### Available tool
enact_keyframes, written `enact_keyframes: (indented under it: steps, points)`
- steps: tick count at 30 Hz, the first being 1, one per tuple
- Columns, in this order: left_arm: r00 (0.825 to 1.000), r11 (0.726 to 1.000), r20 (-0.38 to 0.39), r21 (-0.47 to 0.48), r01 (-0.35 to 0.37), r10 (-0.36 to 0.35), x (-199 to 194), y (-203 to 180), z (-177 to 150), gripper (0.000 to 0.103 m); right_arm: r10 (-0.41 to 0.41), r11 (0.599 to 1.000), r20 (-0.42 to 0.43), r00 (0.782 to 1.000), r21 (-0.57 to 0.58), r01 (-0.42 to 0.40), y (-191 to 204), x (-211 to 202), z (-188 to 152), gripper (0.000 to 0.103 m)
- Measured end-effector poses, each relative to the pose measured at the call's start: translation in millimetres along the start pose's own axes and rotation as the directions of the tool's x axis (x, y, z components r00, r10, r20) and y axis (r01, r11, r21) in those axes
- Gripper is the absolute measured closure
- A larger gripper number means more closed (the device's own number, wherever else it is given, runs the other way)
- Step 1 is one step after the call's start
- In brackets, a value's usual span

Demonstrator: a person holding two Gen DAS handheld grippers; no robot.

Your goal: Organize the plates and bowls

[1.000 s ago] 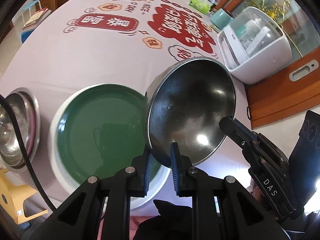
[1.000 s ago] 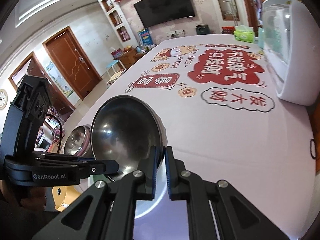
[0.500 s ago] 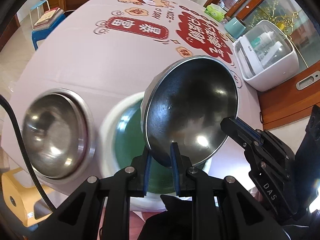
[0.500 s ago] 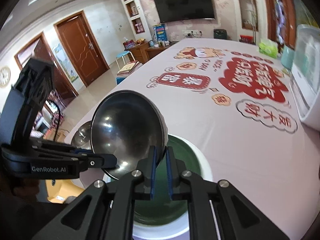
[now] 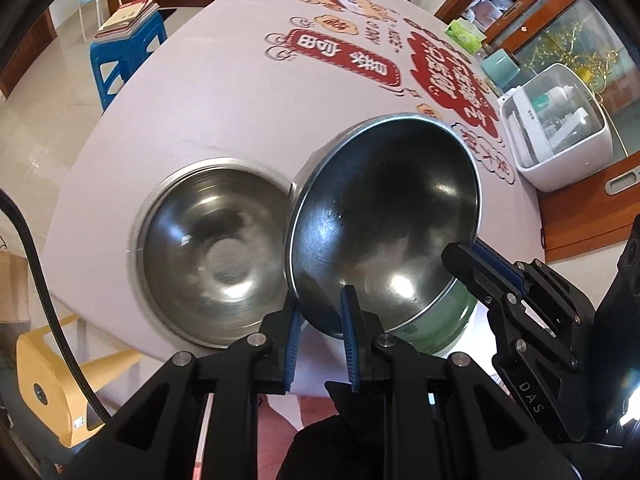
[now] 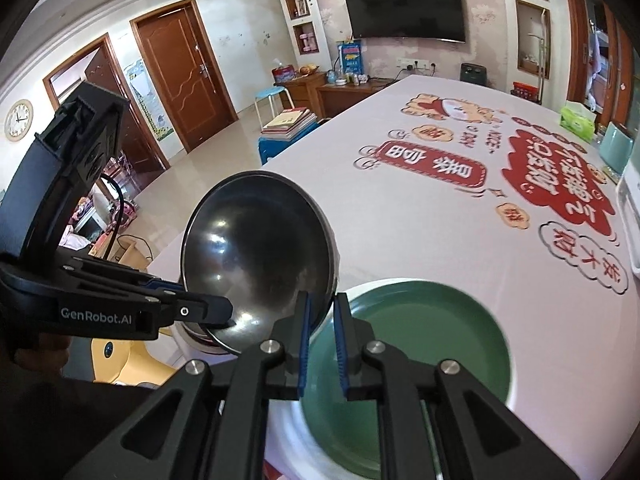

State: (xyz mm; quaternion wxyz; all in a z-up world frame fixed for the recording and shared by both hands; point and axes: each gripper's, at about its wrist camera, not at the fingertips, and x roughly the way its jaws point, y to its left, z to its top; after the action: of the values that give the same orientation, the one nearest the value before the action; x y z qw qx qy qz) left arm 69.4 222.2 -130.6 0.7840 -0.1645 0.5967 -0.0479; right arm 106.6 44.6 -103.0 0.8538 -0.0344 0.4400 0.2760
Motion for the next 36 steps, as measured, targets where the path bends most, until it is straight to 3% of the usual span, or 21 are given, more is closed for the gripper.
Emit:
enact_keyframes:
  steps: [12,24,36]
  points:
    - [0.998,0.999,-0.069,0.032,-0.013,0.015,0,53,-3,0.086,-0.010,0.999,-0.041,0.999,0.046,0.012,42,33,-5,0.091]
    - [0.987,0.986,-0.161,0.167,0.017,0.010,12,77,13,0.082,-0.106,0.984,-0.084,0.991,0.131,0.117,69,52,-13,0.087]
    - [0.988,0.967,-0.153,0.248,0.058,-0.020,2,85,18,0.078,-0.169,0.966,-0.104,0.980,0.181,0.186,84,53,-18,0.083]
